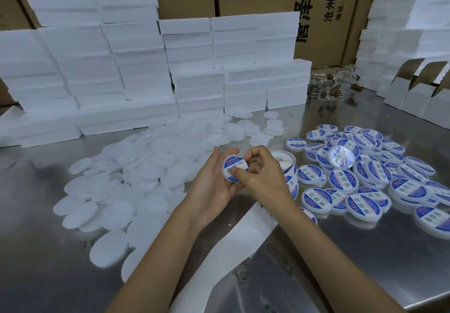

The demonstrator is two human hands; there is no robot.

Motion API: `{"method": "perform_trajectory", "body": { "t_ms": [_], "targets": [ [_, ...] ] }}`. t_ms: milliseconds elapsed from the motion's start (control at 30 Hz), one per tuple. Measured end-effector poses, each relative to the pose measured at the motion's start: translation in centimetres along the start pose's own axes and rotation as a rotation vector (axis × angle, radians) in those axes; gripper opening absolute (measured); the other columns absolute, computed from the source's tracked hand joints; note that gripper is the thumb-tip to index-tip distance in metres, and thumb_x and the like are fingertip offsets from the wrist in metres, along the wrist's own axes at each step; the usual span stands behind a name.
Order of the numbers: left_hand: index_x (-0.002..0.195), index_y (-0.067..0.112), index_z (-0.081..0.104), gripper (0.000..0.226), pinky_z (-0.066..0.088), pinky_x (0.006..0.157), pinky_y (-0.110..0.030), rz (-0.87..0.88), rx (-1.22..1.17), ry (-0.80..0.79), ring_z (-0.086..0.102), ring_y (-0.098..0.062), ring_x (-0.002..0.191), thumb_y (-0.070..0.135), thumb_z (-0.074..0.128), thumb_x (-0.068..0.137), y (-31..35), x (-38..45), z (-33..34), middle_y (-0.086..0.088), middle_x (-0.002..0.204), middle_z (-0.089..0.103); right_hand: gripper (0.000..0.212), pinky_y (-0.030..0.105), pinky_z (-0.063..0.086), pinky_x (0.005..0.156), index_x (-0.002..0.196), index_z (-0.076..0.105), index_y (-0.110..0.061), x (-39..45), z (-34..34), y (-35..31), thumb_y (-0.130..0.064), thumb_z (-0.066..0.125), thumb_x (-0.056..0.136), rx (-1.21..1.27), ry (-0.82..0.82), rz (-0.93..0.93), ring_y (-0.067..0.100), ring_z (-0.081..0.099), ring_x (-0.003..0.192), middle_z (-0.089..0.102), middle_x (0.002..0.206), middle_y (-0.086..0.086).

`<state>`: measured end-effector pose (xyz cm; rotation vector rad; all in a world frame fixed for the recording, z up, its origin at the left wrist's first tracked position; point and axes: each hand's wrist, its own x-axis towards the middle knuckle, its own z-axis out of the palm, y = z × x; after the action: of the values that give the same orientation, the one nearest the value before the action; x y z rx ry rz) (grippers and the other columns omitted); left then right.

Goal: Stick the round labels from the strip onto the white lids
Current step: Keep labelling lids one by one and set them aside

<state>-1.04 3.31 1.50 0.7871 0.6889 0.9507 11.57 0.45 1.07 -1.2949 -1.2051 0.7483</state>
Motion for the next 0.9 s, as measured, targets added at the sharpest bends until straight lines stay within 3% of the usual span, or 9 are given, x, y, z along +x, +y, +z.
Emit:
{"method": "perform_trajectory", "body": {
  "t_ms": [167,233,333,433,533,633,800,900],
  "targets": [
    [0.141,0.007,0.052,0.053,0.045,0.111,-0.044,0.004,-0.002,0.013,0.057,-0.035,0.131,0.045,0.035,0.108,0.0,-0.1,0.4,-0.024,0.140,0.058,0.035,0.017,0.056,0.064,0.089,0.050,-0.029,-0.1,0.2,0.4,-0.014,0.080,0.081,-0.112,0.053,-0.074,0.005,0.068,0.080,0.064,0.090,-0.010],
    [0.140,0.006,0.052,0.053,0.047,0.107,-0.042,0.013,-0.001,0.021,0.062,-0.032,0.123,0.045,0.036,0.108,0.1,-0.2,0.5,-0.022,0.135,0.062,0.038,0.011,0.053,0.063,0.091,0.048,-0.031,-0.3,0.4,0.5,-0.018,0.081,0.080,-0.191,0.093,-0.134,0.002,0.064,0.082,0.060,0.094,-0.013],
    [0.136,0.004,0.056,0.053,0.047,0.109,-0.043,0.032,-0.041,0.022,0.067,-0.031,0.110,0.045,0.039,0.106,0.2,-0.5,0.3,-0.021,0.120,0.067,0.051,0.004,0.045,0.065,0.109,0.045,-0.030,-0.3,0.4,0.7,-0.028,0.084,0.076,-0.299,0.153,-0.198,-0.001,0.054,0.091,0.050,0.106,-0.010],
    [0.128,0.004,0.061,0.053,0.050,0.105,-0.044,0.027,-0.087,0.014,0.070,-0.035,0.108,0.047,0.040,0.106,0.5,-0.6,0.2,-0.024,0.112,0.070,0.062,0.010,0.040,0.070,0.114,0.045,-0.026,-0.3,0.1,0.9,-0.052,0.082,0.071,-0.406,0.157,-0.209,0.002,0.047,0.097,0.045,0.109,-0.011],
    [0.125,0.001,0.060,0.056,0.053,0.100,-0.045,0.002,-0.132,-0.027,0.066,-0.041,0.116,0.048,0.037,0.106,0.6,-0.7,0.4,-0.028,0.124,0.066,0.061,0.028,0.049,0.070,0.100,0.047,-0.022,-0.4,0.0,0.9,-0.068,0.073,0.070,-0.495,0.154,-0.265,0.009,0.049,0.093,0.044,0.100,-0.008],
    [0.124,0.001,0.061,0.056,0.049,0.105,-0.045,-0.028,-0.151,-0.071,0.062,-0.042,0.123,0.048,0.038,0.106,0.6,-0.9,0.4,-0.029,0.133,0.061,0.047,0.038,0.050,0.069,0.092,0.050,-0.017,-0.3,-0.2,0.7,-0.059,0.069,0.081,-0.560,0.184,-0.343,0.018,0.049,0.085,0.045,0.094,-0.002],
    [0.122,0.001,0.063,0.055,0.059,0.091,-0.037,-0.042,-0.124,-0.127,0.070,-0.029,0.105,0.047,0.036,0.107,0.3,-0.8,0.4,-0.019,0.119,0.068,0.026,0.030,0.038,0.068,0.081,0.048,-0.014,-0.4,-0.4,0.8,-0.030,0.057,0.099,-0.507,0.208,-0.407,0.017,0.046,0.081,0.045,0.085,-0.003],
    [0.126,0.000,0.062,0.059,0.054,0.097,-0.038,-0.028,-0.090,-0.118,0.066,-0.027,0.110,0.048,0.033,0.107,0.1,-0.8,0.4,-0.018,0.122,0.066,0.020,0.039,0.046,0.071,0.084,0.049,-0.014,-0.3,-0.6,0.7,-0.022,0.052,0.102,-0.505,0.211,-0.390,0.018,0.049,0.082,0.049,0.086,0.000]
  ]
}}
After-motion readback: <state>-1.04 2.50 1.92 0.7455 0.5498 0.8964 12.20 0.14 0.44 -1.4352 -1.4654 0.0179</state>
